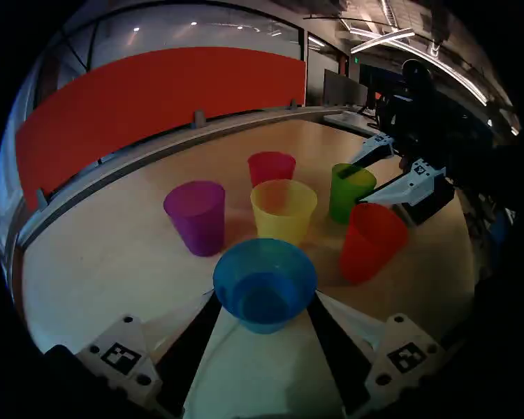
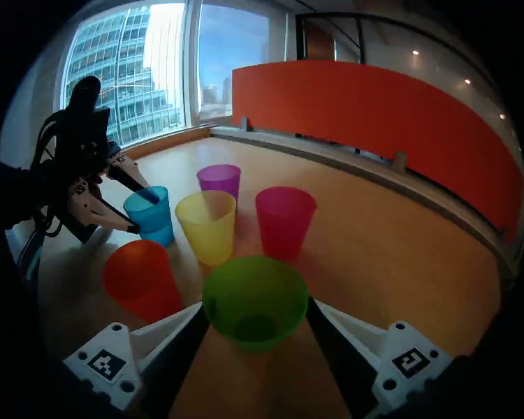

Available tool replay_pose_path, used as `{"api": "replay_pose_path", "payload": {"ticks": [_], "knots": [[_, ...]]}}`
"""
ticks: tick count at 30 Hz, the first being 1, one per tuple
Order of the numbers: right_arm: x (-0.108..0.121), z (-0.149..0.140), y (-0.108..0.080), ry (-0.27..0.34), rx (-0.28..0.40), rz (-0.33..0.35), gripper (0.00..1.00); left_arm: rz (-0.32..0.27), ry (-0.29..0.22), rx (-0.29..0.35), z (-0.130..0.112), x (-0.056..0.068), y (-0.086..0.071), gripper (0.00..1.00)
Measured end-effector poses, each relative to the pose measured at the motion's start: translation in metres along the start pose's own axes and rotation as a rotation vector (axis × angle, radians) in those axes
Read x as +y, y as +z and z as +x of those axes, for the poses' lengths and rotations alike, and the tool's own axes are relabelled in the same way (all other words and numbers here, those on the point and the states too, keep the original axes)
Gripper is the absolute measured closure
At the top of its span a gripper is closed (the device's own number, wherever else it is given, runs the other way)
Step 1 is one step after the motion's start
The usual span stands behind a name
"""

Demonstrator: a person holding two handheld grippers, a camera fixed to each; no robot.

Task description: Pour water

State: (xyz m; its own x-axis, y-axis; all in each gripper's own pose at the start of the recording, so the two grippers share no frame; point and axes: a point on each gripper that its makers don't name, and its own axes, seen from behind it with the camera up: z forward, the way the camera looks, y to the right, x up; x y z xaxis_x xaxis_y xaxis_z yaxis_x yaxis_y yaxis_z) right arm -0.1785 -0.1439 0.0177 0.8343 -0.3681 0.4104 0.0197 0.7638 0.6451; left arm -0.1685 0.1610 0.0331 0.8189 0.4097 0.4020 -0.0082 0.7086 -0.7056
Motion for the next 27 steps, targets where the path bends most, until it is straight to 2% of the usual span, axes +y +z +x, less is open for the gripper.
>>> {"api": "replay_pose_path", "payload": {"ticks": [11,15,27], "knots": [[-0.0002,0.001,0.0016,0.003,0.002,0.009,0.01,-0.002,-0.013,-0.001,0.0034,0.0001,0.0053,0.14],[0.0006,0.0,0.0017,0.006,0.001,0.009,0.09,0.0,-0.023,-0.003,0.0033,-0.0001,0.0055,0.14],[0.0018,0.0017,-0.0033,0.016,0.007,0.009,0.1,0.006,-0.035,-0.01,0.0013,0.0001,0.0036,0.16]]}}
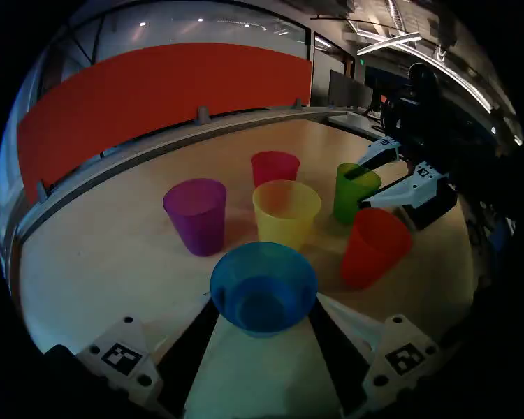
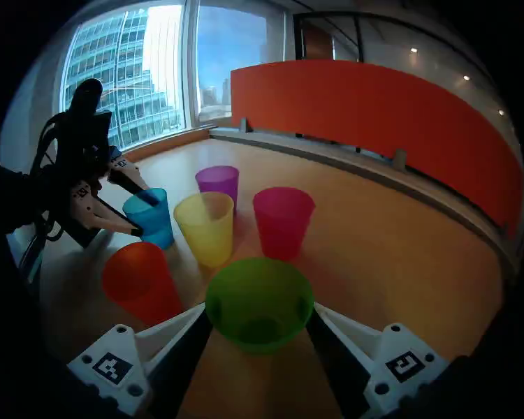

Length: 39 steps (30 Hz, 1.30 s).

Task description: Pour water

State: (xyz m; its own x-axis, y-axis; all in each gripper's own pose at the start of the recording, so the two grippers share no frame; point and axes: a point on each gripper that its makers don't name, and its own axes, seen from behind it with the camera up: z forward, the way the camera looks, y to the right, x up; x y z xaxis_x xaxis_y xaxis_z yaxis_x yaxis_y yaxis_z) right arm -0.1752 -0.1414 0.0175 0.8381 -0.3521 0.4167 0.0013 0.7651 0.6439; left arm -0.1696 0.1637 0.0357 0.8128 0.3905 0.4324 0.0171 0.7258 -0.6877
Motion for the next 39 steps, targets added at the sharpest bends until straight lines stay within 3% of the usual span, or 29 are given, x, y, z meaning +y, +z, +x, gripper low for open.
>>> {"api": "replay_pose_path", "payload": {"ticks": [6,15,39], "knots": [[0.0,0.006,-0.006,-0.004,0.011,-0.005,0.1,0.008,0.0,0.011,0.002,0.001,-0.004,0.16],[-0.004,0.018,-0.019,-0.016,0.039,-0.017,0.1,0.032,-0.011,0.068,0.017,0.002,-0.023,0.16],[-0.023,0.099,-0.063,-0.06,0.236,-0.046,0.1,0.14,-0.006,0.327,0.097,0.001,-0.101,0.16]]}}
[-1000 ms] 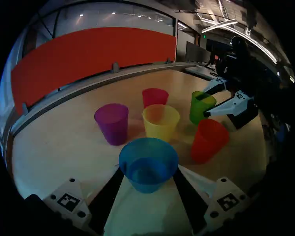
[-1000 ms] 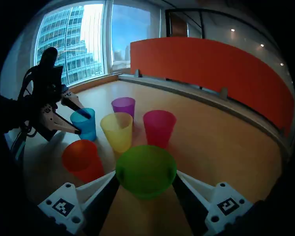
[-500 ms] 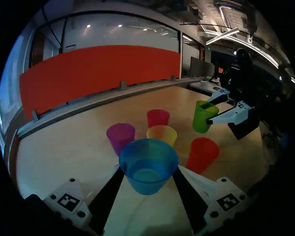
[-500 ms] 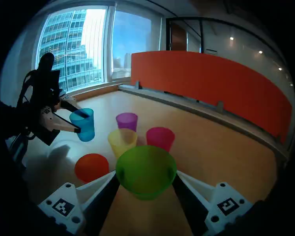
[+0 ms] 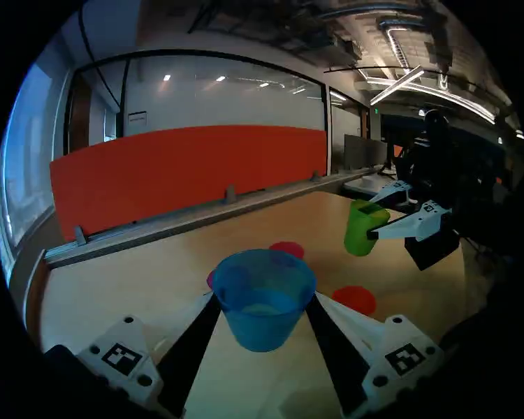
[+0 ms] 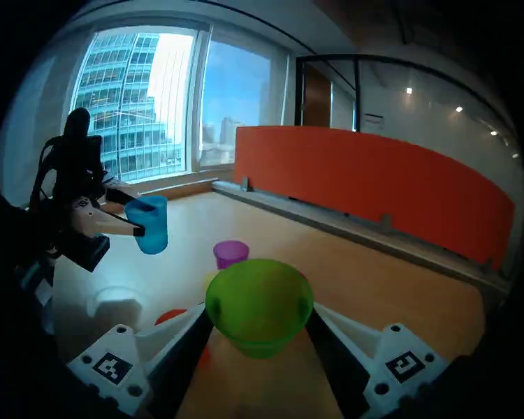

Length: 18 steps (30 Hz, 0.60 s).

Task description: Pour water

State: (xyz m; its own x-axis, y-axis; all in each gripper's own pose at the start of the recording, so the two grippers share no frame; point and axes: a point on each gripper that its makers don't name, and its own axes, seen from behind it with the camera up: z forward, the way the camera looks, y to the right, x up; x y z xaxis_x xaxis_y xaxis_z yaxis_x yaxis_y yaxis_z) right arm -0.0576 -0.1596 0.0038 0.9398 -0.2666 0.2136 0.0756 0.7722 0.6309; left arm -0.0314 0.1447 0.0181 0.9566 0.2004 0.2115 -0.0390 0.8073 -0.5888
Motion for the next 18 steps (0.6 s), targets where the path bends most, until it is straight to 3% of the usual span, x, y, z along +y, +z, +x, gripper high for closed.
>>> {"api": "replay_pose_path", "payload": {"ticks": [18], "knots": [[-0.008,0.057,-0.009,-0.002,0.147,-0.002,0.09,0.027,-0.034,0.107,0.04,0.004,-0.015,0.16]]}}
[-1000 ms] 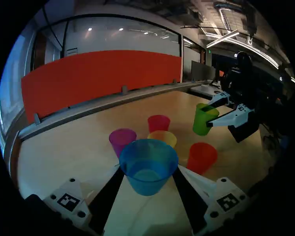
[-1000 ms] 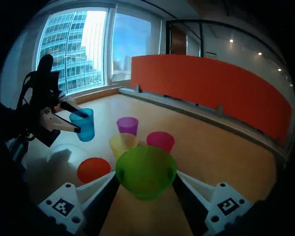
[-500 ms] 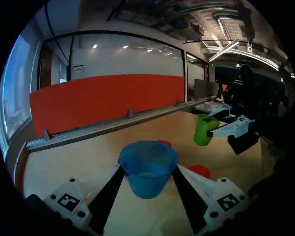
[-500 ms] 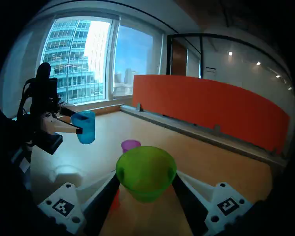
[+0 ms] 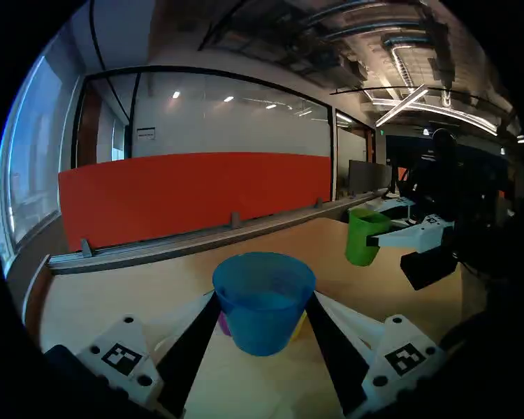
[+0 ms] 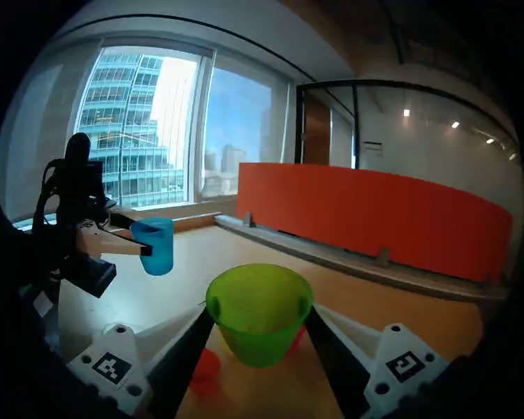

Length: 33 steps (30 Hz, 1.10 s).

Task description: Pour water

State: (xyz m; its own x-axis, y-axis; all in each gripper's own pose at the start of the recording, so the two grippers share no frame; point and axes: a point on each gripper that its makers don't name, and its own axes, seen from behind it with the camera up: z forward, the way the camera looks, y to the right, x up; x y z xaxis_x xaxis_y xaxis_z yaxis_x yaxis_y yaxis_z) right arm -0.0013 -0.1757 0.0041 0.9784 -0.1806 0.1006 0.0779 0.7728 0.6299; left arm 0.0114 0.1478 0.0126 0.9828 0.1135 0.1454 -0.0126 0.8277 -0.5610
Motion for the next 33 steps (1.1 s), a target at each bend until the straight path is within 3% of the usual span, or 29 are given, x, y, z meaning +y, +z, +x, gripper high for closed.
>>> {"api": "replay_pose_path", "payload": {"ticks": [24,33], "knots": [[-0.002,0.019,0.004,-0.015,0.057,-0.009,0.09,0.004,0.011,0.061,0.022,0.007,-0.003,0.16],[-0.011,0.023,0.004,-0.016,0.06,0.021,0.1,0.025,0.062,0.082,0.034,0.003,-0.006,0.16]]}}
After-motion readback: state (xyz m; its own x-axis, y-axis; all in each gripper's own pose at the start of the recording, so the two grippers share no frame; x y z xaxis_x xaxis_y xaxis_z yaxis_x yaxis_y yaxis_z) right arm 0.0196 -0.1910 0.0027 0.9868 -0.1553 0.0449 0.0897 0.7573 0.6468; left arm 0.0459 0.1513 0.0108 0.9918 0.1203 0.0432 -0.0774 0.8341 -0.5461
